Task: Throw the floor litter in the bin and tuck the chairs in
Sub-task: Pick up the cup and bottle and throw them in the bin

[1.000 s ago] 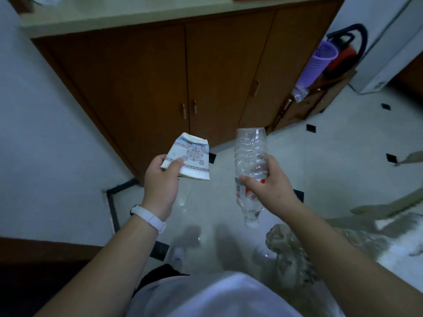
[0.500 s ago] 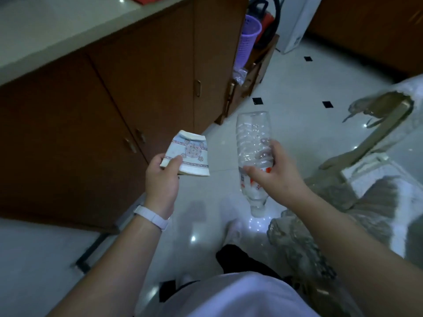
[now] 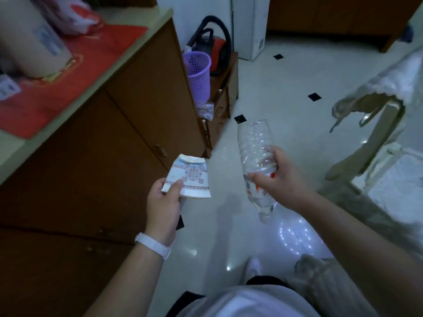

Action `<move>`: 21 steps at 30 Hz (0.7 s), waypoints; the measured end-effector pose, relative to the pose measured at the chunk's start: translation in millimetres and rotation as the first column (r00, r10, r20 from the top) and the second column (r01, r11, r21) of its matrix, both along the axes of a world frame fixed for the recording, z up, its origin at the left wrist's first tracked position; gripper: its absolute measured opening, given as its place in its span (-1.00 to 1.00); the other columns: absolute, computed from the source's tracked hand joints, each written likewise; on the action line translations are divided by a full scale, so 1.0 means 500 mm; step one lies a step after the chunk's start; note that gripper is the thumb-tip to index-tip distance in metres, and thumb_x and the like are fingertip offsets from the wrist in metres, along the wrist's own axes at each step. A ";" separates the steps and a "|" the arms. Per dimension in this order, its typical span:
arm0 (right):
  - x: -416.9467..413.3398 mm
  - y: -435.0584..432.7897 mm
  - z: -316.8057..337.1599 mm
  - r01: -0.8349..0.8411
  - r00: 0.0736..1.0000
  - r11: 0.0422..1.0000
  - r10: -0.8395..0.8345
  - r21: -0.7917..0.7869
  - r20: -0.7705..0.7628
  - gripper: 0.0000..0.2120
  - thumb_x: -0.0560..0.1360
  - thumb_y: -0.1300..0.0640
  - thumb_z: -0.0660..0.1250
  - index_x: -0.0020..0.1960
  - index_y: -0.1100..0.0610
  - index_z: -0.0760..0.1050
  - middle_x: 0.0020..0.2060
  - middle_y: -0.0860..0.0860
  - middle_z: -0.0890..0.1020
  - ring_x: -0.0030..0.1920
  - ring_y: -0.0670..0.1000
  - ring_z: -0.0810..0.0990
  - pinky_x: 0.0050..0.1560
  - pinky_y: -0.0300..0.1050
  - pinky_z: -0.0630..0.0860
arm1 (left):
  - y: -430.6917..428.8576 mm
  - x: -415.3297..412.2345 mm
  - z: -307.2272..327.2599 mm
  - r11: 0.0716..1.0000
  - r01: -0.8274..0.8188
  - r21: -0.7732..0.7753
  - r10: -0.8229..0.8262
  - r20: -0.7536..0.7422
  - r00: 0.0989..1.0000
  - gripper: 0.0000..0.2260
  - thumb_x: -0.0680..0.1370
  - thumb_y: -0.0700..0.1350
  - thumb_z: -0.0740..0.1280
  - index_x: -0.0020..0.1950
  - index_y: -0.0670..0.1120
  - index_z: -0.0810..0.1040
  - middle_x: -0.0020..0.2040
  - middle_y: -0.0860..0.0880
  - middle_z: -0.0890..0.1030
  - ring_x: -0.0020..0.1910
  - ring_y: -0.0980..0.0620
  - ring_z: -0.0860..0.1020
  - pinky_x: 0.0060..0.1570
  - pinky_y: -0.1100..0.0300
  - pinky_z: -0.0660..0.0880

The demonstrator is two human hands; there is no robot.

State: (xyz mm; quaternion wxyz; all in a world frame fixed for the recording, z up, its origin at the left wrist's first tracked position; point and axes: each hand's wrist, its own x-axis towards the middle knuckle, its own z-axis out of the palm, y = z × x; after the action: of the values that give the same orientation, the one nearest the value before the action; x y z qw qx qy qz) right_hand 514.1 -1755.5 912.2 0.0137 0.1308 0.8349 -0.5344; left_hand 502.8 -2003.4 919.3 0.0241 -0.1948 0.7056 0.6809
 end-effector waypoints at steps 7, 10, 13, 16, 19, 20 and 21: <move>-0.103 0.120 0.007 0.120 0.992 0.992 -0.121 -0.034 -0.036 -0.38 0.38 0.00 0.51 0.35 -0.09 0.32 -0.01 -0.21 0.55 -0.11 -0.36 0.54 -0.06 -0.30 0.43 | 0.104 -0.153 0.008 0.993 0.104 -0.061 -0.107 -0.035 0.994 -0.93 0.59 -0.16 0.36 0.04 -0.02 0.56 -0.10 0.07 0.71 -0.14 0.15 0.68 -0.26 0.27 0.56; -0.147 0.145 0.008 0.197 0.980 0.980 -0.197 -0.017 -0.026 -0.36 0.36 -0.06 0.52 0.35 -0.13 0.31 0.00 -0.18 0.55 -0.12 -0.29 0.55 -0.05 -0.23 0.46 | 0.119 -0.237 0.024 0.982 0.170 -0.077 -0.174 -0.043 0.984 -0.91 0.59 -0.15 0.35 0.08 -0.02 0.55 -0.03 0.05 0.68 -0.08 0.11 0.67 -0.16 0.19 0.57; -0.199 0.162 0.005 0.255 0.967 0.967 -0.255 0.015 -0.016 -0.34 0.36 -0.06 0.52 0.36 -0.12 0.31 0.00 -0.20 0.55 -0.13 -0.33 0.54 -0.12 -0.35 0.42 | 0.152 -0.342 0.010 0.974 0.218 -0.063 -0.222 -0.073 0.972 -0.91 0.59 -0.18 0.35 0.08 -0.07 0.55 -0.03 0.02 0.69 -0.07 0.08 0.68 -0.13 0.17 0.58; -0.250 0.177 0.000 0.321 0.947 0.945 -0.321 0.055 -0.014 -0.33 0.36 -0.01 0.54 0.38 -0.04 0.33 0.00 -0.20 0.55 -0.11 -0.34 0.54 -0.16 -0.49 0.40 | 0.206 -0.441 -0.020 0.958 0.287 0.002 -0.286 -0.071 0.955 -0.93 0.58 -0.24 0.34 0.02 -0.09 0.55 -0.11 0.02 0.69 -0.17 0.10 0.68 -0.26 0.26 0.57; -0.310 0.191 0.008 0.392 0.919 0.913 -0.394 0.112 -0.006 -0.31 0.34 -0.06 0.54 0.38 -0.04 0.32 0.00 -0.19 0.57 -0.10 -0.26 0.58 -0.03 -0.27 0.52 | 0.253 -0.551 -0.049 0.924 0.373 0.090 -0.370 -0.048 0.928 -0.90 0.58 -0.25 0.33 0.09 -0.18 0.55 -0.06 -0.09 0.69 -0.13 -0.03 0.66 -0.17 0.11 0.59; -0.331 0.196 0.015 0.422 0.905 0.896 -0.426 0.136 -0.004 -0.29 0.33 -0.08 0.53 0.39 -0.04 0.32 0.01 -0.18 0.57 -0.10 -0.24 0.59 0.00 -0.17 0.55 | 0.266 -0.590 -0.056 0.912 0.394 0.110 -0.393 -0.037 0.919 -0.88 0.58 -0.24 0.34 0.11 -0.18 0.55 -0.04 -0.13 0.68 -0.11 -0.09 0.65 -0.14 0.06 0.56; -0.354 0.202 0.024 0.449 0.891 0.879 -0.454 0.160 -0.005 -0.29 0.33 -0.10 0.53 0.39 -0.05 0.31 0.02 -0.17 0.58 -0.10 -0.22 0.60 0.00 -0.13 0.56 | 0.278 -0.631 -0.062 0.903 0.411 0.126 -0.411 -0.028 0.911 -0.87 0.58 -0.23 0.35 0.12 -0.18 0.56 -0.03 -0.15 0.68 -0.13 -0.10 0.64 -0.18 0.07 0.55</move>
State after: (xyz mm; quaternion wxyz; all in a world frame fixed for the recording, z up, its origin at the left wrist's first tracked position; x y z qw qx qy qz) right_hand 337.2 -1654.6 924.4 -0.1078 0.3312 0.8205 -0.4533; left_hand 187.4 -1864.2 888.4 0.1792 -0.0397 0.6854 0.7047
